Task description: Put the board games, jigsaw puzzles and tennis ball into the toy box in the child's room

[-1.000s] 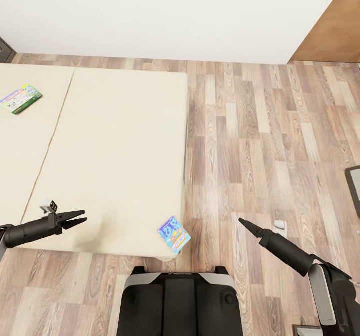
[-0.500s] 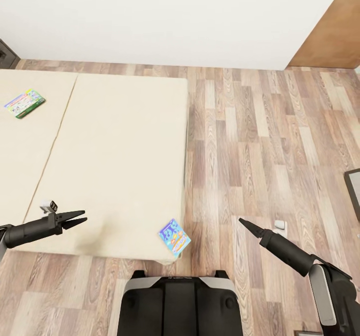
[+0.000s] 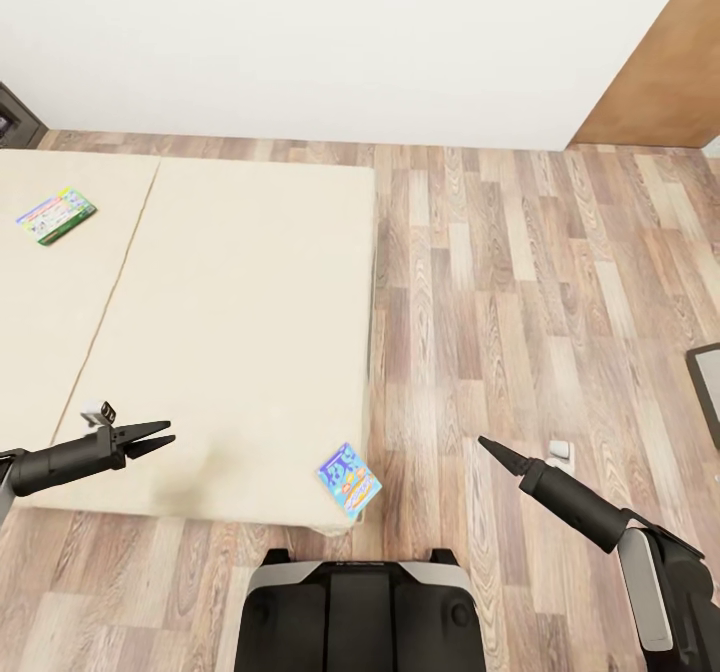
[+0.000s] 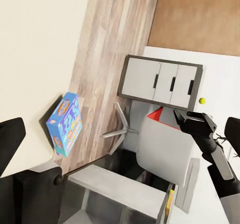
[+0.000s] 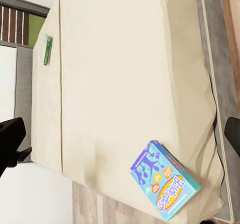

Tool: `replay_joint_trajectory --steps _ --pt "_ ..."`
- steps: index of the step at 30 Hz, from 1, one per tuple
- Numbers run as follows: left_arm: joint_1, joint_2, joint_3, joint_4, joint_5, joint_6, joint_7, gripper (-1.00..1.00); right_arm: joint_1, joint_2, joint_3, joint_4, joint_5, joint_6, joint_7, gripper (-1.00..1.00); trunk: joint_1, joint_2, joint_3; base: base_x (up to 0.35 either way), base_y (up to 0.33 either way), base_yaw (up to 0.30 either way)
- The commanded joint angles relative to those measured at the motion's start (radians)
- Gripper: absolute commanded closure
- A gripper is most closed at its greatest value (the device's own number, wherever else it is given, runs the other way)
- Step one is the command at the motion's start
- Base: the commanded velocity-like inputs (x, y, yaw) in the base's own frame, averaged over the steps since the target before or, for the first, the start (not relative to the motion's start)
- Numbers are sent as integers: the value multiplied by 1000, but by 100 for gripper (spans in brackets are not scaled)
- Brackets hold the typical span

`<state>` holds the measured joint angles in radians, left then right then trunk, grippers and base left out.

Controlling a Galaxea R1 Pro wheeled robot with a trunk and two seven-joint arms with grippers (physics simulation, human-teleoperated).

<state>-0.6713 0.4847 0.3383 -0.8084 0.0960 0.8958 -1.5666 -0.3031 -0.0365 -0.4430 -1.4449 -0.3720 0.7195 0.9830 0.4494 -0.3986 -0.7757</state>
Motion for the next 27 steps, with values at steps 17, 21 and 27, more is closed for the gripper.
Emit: replay_joint_trajectory --steps 17,21,27 --pt "-1 0 -1 0 -2 11 -4 -100 -1 -3 -2 0 -3 5 0 -100 1 -1 27 0 0 0" --pt "-1 0 -1 0 -3 11 -4 -100 -1 -3 -2 0 -3 5 0 -100 1 -1 34 0 0 0" --pt "-1 0 -1 0 -4 11 -4 -100 0 -3 -2 0 -3 5 0 -100 1 -1 43 0 0 0"
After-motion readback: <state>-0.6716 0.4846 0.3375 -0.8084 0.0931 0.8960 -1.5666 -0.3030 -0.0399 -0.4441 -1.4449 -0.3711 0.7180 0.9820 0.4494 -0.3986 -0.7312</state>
